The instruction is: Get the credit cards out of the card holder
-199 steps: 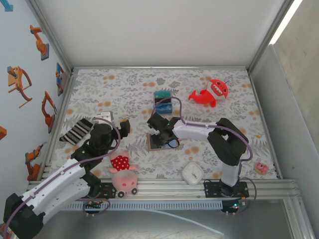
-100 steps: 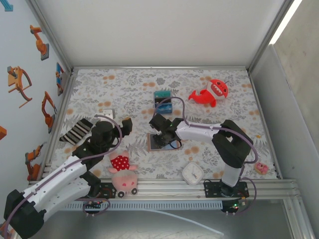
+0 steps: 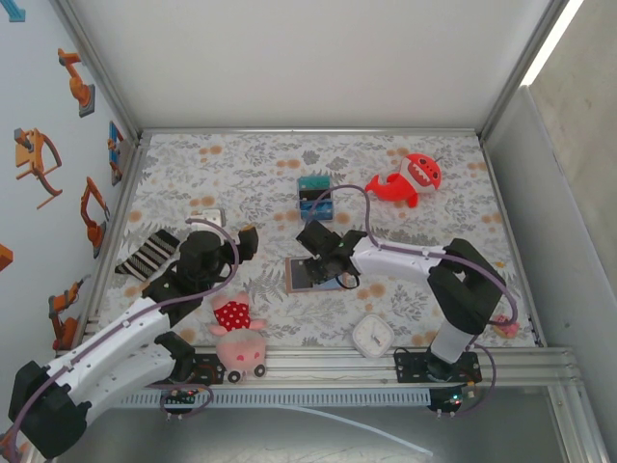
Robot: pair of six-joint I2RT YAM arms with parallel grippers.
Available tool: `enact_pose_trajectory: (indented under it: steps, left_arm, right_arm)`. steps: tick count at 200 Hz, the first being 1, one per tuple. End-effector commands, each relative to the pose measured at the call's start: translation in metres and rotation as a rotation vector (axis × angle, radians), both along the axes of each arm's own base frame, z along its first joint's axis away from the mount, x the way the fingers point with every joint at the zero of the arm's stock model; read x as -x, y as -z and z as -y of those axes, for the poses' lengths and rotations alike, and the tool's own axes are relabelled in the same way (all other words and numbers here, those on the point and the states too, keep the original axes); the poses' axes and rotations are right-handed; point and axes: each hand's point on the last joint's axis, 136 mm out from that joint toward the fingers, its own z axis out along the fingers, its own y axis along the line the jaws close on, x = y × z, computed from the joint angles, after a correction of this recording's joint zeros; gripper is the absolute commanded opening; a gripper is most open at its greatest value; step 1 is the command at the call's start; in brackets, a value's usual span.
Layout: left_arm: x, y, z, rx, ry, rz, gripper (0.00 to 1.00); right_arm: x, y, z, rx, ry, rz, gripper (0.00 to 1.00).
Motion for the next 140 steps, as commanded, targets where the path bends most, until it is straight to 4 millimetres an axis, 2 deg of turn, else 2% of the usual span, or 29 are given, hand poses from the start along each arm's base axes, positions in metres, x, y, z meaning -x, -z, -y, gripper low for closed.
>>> enact_pose_trajectory:
  steps: [1,66,140]
  left_arm:
    - [-0.003,-0.014,0.009,0.029,0.023,0.017,0.97]
    - [-0.002,-0.001,0.025,-0.046,0.083,-0.035,0.97]
    - [0.012,0.026,0.038,-0.196,0.132,-0.09,0.97]
  right_arm:
    - [-0.002,-0.001,0.023,0.03,0.085,0.006,0.29]
    - [-0.004,0.01,0.057,0.014,0.211,-0.027,0.3]
    - [-0.01,-0.001,0.089,-0.015,0.339,-0.018,0.34]
